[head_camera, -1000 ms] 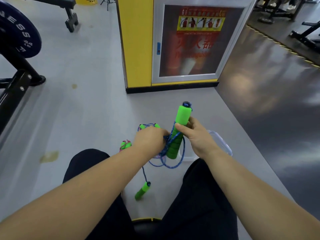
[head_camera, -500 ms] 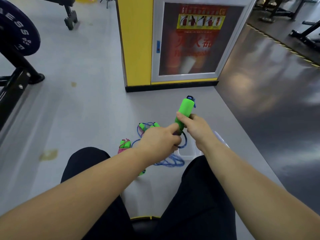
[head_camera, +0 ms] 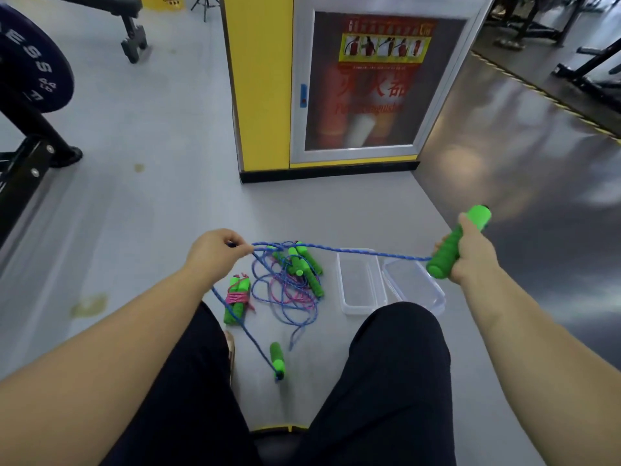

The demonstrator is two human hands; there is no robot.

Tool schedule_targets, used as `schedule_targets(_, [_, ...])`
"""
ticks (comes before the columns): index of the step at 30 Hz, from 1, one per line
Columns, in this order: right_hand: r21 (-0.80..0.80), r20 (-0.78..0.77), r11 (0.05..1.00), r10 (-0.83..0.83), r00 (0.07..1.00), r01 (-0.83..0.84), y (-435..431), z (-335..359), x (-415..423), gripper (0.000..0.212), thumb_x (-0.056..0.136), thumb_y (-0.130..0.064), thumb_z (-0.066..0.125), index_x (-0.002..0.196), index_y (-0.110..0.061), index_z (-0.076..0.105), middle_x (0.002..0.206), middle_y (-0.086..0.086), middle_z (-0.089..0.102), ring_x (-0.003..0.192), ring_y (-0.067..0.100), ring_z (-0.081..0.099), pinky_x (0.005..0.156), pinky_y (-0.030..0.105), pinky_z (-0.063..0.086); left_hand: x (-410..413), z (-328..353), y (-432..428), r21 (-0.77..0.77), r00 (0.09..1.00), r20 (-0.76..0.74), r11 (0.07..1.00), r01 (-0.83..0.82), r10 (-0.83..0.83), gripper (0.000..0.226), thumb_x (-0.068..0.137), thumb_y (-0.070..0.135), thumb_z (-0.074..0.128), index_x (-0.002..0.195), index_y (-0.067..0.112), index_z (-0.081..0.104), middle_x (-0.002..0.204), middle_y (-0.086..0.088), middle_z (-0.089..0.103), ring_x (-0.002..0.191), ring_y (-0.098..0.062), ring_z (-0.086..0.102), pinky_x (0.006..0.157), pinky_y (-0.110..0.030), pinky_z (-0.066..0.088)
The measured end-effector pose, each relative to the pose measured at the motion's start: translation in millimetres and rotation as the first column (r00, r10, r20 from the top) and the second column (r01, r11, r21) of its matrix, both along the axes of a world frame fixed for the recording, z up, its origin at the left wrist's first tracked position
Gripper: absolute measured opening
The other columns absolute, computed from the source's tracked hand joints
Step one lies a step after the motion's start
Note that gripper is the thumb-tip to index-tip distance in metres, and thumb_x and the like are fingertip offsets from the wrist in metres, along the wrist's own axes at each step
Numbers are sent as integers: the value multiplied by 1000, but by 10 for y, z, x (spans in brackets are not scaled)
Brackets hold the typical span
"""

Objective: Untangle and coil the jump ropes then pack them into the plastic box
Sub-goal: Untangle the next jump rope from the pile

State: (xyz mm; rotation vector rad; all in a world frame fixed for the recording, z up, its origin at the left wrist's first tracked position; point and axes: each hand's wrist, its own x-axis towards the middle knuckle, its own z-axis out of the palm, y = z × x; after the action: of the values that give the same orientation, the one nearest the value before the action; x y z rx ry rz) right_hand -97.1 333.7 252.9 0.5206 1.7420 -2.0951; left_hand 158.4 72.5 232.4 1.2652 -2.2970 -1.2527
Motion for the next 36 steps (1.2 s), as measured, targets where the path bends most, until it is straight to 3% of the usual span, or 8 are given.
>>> schedule_targets(2, [249, -66, 954, 189, 980, -167, 140, -126, -3, 28, 85, -24, 65, 69, -17, 44, 57, 5, 51, 41, 14, 45, 47, 23, 37, -20, 57, -62, -26, 1000, -22, 1000, -6, 6, 12, 84, 23, 69, 77, 13, 64, 81, -4, 62, 76, -19, 53, 58, -22, 37])
schedule_targets(5, [545, -7, 629, 665, 747, -555, 87, -199, 226, 14, 83, -2, 60, 81, -13, 51, 74, 9, 54, 54, 16, 50, 48, 23, 37, -184, 234, 88, -91, 971, -34, 968, 234, -237, 10, 85, 22, 68, 80, 15, 64, 77, 4, 60, 58, -2, 48, 53, -14, 35])
schedule_targets(11, [-125, -90, 615, 774, 627, -778, -513, 15, 679, 61, 68, -3, 54, 128, -7, 42, 117, 18, 57, 61, 22, 67, 48, 24, 49, -542, 548, 433, -240, 845, -78, 833, 499, -529, 10, 83, 21, 70, 76, 22, 62, 73, 13, 58, 55, 8, 48, 56, -8, 35])
schedule_targets(16, [308, -33, 333, 940, 339, -891, -654, 100, 845, 24, 79, -8, 70, 97, -9, 55, 74, 6, 64, 54, 15, 56, 49, 25, 45, -547, 640, 317, -358, 865, -1, 808, 468, -502, 11, 81, 28, 71, 75, 28, 62, 75, 15, 59, 66, 2, 52, 67, -22, 43])
schedule_targets(18, [368, -75, 434, 895, 439, -822, -622, 56, 767, 17, 80, -10, 70, 82, -11, 53, 59, 4, 54, 47, 12, 49, 45, 23, 43, -485, 599, 218, -356, 881, 85, 812, 462, -465, 8, 83, 28, 69, 79, 22, 65, 82, 8, 64, 77, -10, 57, 73, -28, 46])
schedule_targets(22, [104, 56, 933, 340, 939, -344, -290, -278, 246, 24, 86, -13, 61, 65, -12, 49, 41, 0, 51, 32, 8, 46, 38, 18, 41, -231, 277, -107, -288, 921, 271, 889, 356, -281, 12, 85, 27, 67, 87, 15, 66, 92, -4, 66, 85, -20, 57, 71, -26, 40])
schedule_targets(28, [320, 98, 914, 231, 968, -251, 127, -551, 86, 20, 87, 0, 53, 72, -10, 44, 62, 11, 55, 31, 9, 55, 32, 16, 41, -33, -38, -155, -138, 949, 221, 956, 258, -224, 13, 84, 26, 68, 76, 18, 62, 85, -4, 66, 80, -20, 57, 73, -31, 44])
schedule_targets(36, [201, -66, 416, 909, 412, -887, -675, -6, 790, 28, 84, 10, 46, 103, -9, 53, 70, 7, 61, 53, 9, 62, 48, 19, 45, -524, 422, 459, -206, 774, -8, 758, 619, -634, 13, 83, 22, 69, 75, 26, 60, 74, 16, 57, 62, 9, 50, 61, -9, 36])
